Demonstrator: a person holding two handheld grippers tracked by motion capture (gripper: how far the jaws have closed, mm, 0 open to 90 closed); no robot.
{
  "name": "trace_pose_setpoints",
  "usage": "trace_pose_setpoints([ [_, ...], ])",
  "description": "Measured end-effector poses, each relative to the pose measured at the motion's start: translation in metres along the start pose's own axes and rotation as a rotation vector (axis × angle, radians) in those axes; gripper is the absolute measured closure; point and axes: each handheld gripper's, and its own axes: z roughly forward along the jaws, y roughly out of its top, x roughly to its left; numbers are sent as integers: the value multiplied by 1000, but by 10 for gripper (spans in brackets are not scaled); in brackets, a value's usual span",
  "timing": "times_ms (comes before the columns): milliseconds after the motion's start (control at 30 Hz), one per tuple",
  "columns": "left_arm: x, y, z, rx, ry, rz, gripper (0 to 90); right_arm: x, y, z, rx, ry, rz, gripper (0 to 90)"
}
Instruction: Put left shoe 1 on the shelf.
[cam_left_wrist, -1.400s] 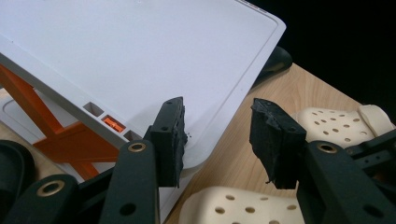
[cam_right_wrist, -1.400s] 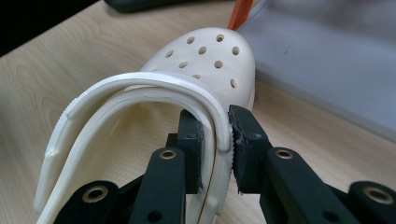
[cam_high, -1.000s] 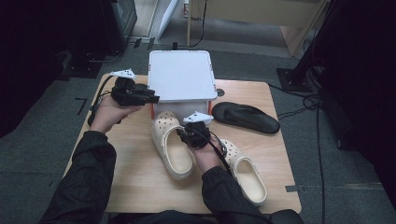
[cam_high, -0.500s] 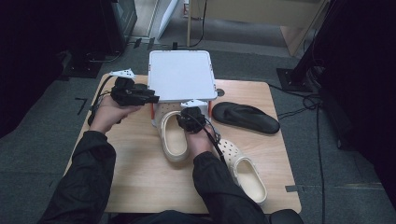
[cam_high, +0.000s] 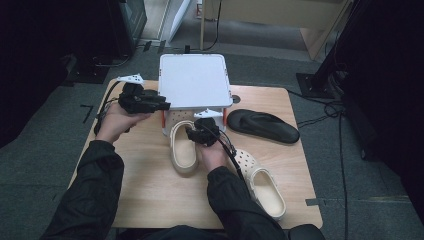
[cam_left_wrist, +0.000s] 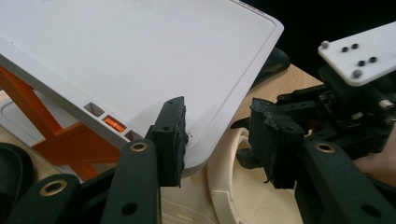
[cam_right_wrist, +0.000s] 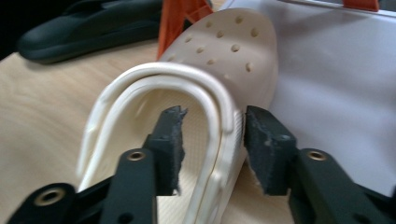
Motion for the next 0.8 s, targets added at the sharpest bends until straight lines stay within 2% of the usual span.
trace_pose_setpoints([
  [300, -1, 0, 1, 3, 6, 8, 573, 3, -11, -33, 6, 67, -29, 558],
  [433, -1, 0, 0, 0, 7, 2, 577, 7, -17, -47, -12, 90, -38, 578],
  [500, -1, 0, 0, 1, 8, 3, 579, 10, -22, -52, -20, 111, -44, 596],
  [633, -1, 0, 0, 0, 8, 4, 580, 17, -33, -60, -21, 151, -67, 691],
  [700, 0, 0, 0, 1, 7, 5, 580, 21, -40, -64, -26, 166, -73, 712],
  [800, -1, 0, 0, 2, 11, 6, 581, 28, -50, -68, -18, 195, -108, 725],
])
